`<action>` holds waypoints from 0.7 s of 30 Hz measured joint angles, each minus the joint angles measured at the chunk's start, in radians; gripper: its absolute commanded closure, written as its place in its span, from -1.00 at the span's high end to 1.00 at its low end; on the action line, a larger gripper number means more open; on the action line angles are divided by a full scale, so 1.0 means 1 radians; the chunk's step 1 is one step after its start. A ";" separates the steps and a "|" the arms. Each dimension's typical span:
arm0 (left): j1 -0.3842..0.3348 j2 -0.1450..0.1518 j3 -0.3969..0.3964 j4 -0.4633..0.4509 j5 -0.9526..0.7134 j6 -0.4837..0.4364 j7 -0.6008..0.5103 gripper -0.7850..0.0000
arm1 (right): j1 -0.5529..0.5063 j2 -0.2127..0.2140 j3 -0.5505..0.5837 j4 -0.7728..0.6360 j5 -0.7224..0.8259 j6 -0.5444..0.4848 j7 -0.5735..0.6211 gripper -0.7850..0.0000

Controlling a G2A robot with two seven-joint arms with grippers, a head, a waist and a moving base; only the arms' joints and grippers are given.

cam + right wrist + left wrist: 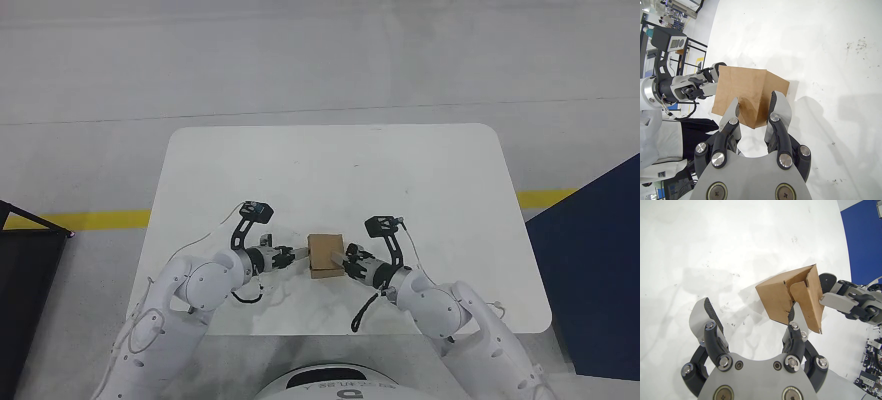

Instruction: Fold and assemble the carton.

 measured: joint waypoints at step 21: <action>-0.043 0.000 0.034 0.020 0.009 -0.008 -0.008 1.00 | 0.005 0.002 -0.008 -0.003 -0.035 0.005 0.003 -0.18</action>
